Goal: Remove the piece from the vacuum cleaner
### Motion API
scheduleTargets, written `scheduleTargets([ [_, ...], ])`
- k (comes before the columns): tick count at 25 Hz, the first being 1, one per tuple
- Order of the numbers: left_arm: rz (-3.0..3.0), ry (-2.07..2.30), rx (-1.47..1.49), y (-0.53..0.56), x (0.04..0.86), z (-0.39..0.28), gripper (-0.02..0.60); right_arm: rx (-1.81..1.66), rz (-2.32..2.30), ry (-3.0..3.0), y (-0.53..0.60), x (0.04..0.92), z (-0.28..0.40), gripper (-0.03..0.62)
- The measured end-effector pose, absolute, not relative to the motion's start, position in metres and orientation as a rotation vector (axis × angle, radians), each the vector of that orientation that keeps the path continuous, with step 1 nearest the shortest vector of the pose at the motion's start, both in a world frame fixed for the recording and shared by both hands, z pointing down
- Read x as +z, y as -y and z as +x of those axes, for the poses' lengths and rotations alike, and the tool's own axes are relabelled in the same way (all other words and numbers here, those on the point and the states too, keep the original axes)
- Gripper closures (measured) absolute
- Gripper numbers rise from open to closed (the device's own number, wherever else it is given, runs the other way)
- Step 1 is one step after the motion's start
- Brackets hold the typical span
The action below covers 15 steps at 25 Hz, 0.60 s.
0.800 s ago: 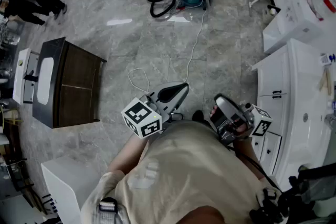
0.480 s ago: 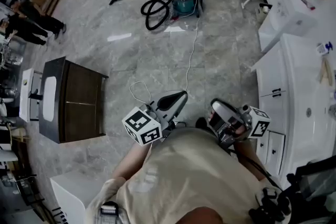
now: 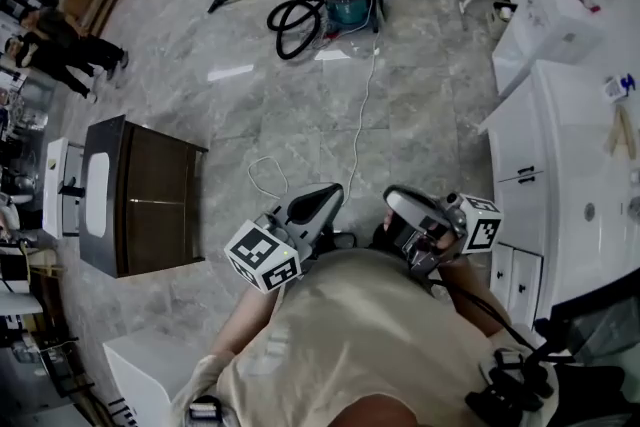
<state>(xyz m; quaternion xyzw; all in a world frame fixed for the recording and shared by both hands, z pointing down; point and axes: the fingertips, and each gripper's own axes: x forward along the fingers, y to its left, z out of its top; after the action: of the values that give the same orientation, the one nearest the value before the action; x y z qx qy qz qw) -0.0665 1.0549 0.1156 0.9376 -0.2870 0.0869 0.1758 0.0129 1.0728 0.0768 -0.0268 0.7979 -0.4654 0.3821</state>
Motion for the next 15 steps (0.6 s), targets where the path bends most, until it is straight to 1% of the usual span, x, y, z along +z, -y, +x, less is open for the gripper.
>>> scheduleTargets([
  [3,2.649,0.817,0.243,-1.051,0.114,-0.075,0.577,-1.205,-0.059,-2.071,-1.067,0.077,-0.003,0.591],
  [8,2.649,0.803,0.252,-1.053,0.121,-0.062,0.577,-1.214,-0.077,-2.117,-1.072,0.084,-0.002,0.591],
  [15,2.650,0.777,0.255,-1.034,0.133,-0.072,0.578,-1.222,-0.142,-2.111,-1.061,0.092,-0.014,0.591],
])
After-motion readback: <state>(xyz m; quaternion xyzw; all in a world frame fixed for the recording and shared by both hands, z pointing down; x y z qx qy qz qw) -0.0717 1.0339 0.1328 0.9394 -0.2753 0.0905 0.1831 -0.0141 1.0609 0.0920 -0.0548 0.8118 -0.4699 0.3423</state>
